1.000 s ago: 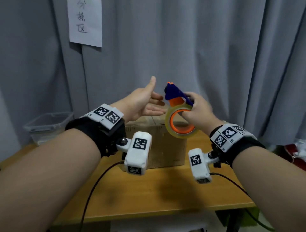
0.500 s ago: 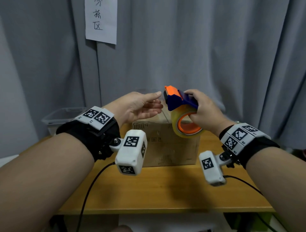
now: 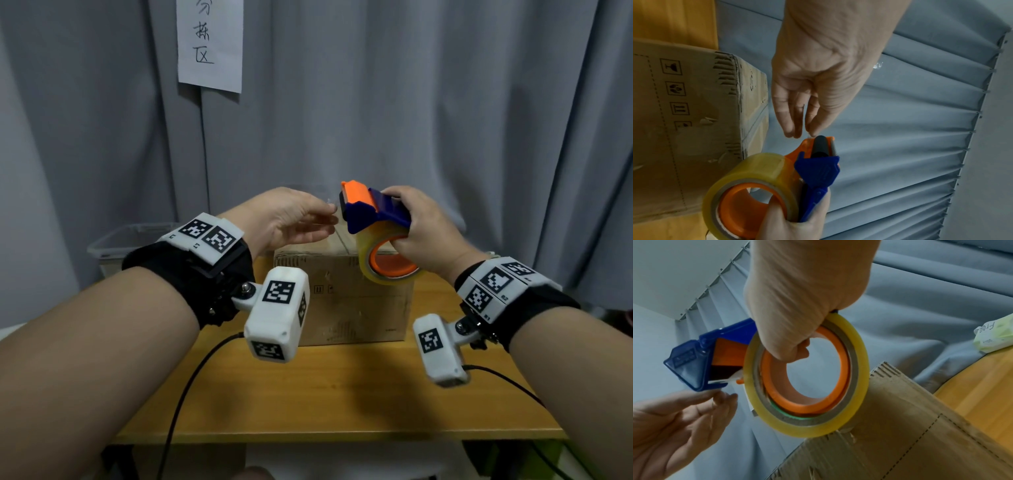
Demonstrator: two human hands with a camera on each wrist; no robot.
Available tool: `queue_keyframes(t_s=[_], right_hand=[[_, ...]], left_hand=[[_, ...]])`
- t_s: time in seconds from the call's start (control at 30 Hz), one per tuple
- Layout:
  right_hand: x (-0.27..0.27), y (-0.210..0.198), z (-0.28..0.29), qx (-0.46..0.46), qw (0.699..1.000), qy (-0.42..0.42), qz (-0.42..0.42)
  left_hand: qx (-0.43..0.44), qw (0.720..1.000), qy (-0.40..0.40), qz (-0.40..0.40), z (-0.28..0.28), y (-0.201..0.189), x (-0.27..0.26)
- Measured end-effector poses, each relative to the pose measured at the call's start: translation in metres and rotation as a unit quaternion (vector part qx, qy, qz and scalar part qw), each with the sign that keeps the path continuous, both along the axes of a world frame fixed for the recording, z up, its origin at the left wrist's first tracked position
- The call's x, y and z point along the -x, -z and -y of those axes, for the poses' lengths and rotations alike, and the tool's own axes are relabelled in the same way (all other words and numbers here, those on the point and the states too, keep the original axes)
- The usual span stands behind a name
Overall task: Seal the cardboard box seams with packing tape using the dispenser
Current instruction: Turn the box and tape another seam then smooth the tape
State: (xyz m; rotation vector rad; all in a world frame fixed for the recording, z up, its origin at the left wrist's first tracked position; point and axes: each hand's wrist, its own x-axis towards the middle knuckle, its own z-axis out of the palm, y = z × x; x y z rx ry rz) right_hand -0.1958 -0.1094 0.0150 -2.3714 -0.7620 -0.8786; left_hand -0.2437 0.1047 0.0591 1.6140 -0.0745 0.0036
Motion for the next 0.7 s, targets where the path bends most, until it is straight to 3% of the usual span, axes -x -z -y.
queue_keyframes(t_s=[0.27, 0.7], right_hand=[[0.005, 0.001, -0.010, 0.036, 0.997, -0.014, -0.070], [-0.002, 0.002, -0.022, 0.155, 0.987, 0.031, -0.026]], left_hand=[[-0.086, 0.996, -0.010, -0.017, -0.006, -0.008, -0.003], [-0.138, 0.988, -0.062, 0.009, -0.030, 0.007, -0.004]])
